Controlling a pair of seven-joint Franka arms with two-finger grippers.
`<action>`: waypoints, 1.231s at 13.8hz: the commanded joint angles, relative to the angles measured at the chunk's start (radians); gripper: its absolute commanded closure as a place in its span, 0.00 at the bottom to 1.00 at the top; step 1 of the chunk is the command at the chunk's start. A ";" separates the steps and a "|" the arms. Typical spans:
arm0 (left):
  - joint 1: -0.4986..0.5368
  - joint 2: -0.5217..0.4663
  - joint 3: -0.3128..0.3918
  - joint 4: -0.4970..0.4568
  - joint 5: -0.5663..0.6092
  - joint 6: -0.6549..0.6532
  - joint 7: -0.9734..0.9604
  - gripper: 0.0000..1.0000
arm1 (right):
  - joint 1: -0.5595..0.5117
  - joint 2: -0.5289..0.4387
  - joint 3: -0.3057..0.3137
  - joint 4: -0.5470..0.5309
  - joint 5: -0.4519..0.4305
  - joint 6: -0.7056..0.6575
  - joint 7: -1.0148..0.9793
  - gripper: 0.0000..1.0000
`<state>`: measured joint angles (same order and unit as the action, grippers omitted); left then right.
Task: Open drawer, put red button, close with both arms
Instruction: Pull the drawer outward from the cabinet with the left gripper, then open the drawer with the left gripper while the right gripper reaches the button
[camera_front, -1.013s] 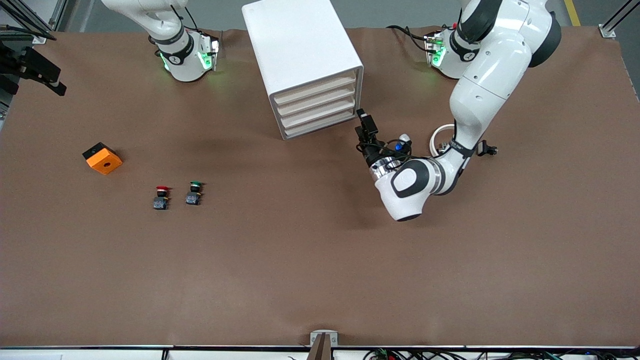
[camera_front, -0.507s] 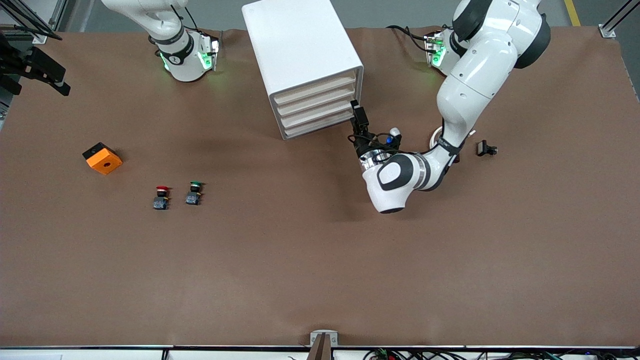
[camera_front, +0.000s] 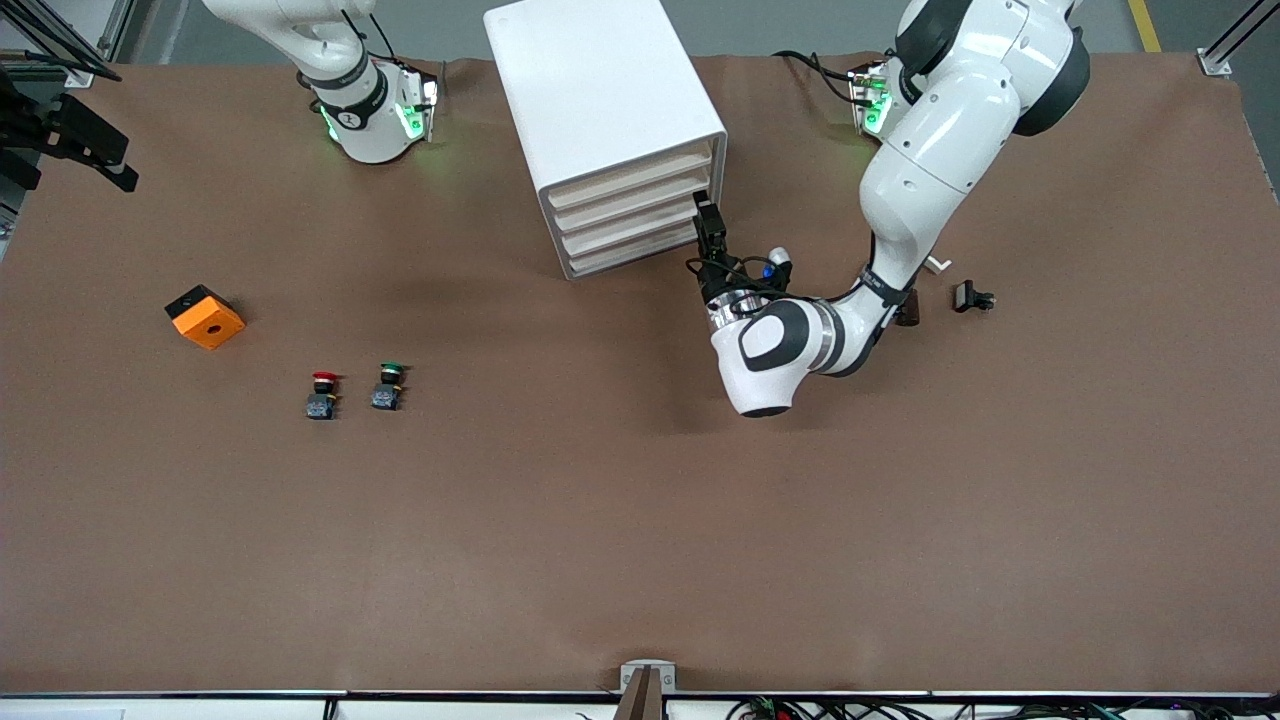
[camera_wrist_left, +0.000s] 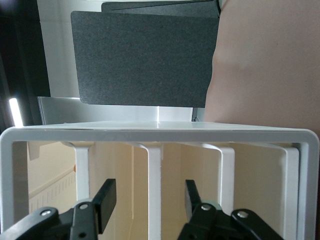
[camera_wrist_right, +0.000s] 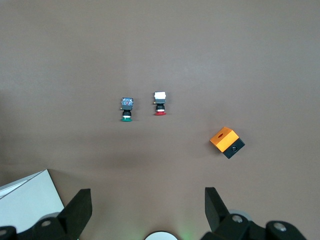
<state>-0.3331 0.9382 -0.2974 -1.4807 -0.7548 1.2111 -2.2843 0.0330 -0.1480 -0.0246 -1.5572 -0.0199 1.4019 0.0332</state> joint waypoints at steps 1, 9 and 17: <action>-0.021 0.011 0.000 0.014 -0.003 -0.021 -0.024 0.40 | -0.007 0.089 0.002 0.005 -0.015 -0.056 -0.010 0.00; -0.079 0.011 0.000 0.016 -0.008 -0.024 -0.026 0.54 | 0.004 0.194 0.003 0.023 -0.048 0.075 -0.009 0.00; -0.081 0.025 0.004 0.022 -0.017 -0.024 -0.030 0.84 | -0.018 0.278 0.002 -0.009 -0.031 0.196 0.004 0.00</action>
<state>-0.4110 0.9474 -0.2953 -1.4809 -0.7548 1.2053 -2.2870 0.0224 0.1392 -0.0282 -1.5628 -0.0464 1.5904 0.0302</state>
